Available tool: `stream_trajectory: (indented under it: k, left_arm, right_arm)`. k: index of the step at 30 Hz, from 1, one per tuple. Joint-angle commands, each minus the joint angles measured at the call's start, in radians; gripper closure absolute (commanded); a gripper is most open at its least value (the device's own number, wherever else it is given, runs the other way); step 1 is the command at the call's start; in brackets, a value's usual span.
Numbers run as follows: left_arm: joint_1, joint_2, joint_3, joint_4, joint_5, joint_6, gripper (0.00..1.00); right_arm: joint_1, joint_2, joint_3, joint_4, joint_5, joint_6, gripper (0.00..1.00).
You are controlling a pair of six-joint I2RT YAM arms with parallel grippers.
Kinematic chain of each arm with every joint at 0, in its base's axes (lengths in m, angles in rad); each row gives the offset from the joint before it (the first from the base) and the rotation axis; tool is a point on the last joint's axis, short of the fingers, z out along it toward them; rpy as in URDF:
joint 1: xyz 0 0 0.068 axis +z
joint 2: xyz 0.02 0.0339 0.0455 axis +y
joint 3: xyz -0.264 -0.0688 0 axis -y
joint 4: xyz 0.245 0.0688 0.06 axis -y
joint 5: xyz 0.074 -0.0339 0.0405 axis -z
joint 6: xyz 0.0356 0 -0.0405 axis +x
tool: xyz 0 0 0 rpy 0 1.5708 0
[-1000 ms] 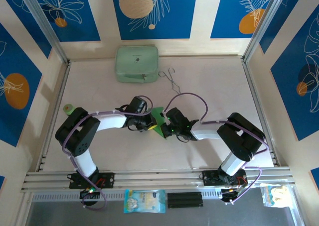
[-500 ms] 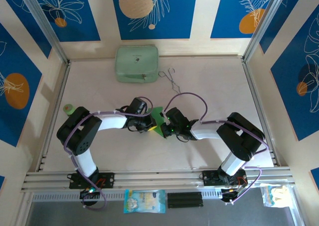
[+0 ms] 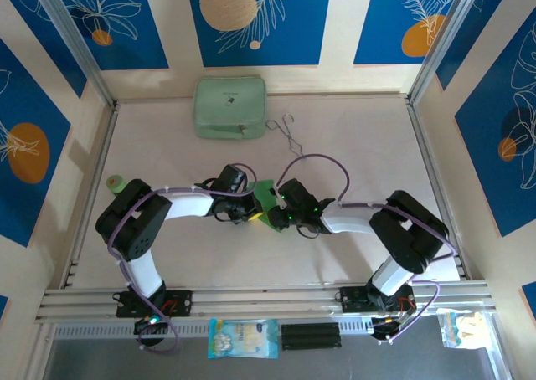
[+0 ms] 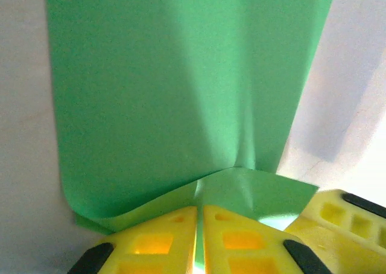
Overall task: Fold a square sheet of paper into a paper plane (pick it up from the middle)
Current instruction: Third fold the triangle at the center of the table.
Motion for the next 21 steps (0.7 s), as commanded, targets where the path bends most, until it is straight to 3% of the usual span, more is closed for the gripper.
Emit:
stream_trajectory:
  k: [1,4,7,10,15,21]
  left_arm:
    - [-0.008,0.027,-0.021,-0.058,-0.031,-0.009,0.88]
    - [-0.008,0.032,-0.02,-0.069,-0.036,-0.006,0.89]
    - [-0.007,0.032,-0.018,-0.08,-0.043,-0.007,0.89]
    - [-0.008,0.033,-0.016,-0.087,-0.046,-0.007,0.89]
    - [-0.007,0.032,-0.016,-0.1,-0.058,-0.01,0.9]
    - [-0.008,0.027,-0.019,-0.105,-0.067,-0.012,0.9]
  right_arm:
    - [-0.045,-0.122,0.026,-0.066,-0.134,0.06,0.61]
    - [-0.079,-0.204,0.019,-0.109,-0.183,0.129,0.49]
    - [-0.106,-0.236,0.024,-0.178,-0.266,0.146,0.48]
    - [-0.114,-0.239,0.026,-0.222,-0.329,0.156,0.54]
    - [-0.115,-0.173,0.057,-0.253,-0.433,0.165,0.75]
    - [-0.11,-0.054,0.127,-0.26,-0.45,0.164,0.86]
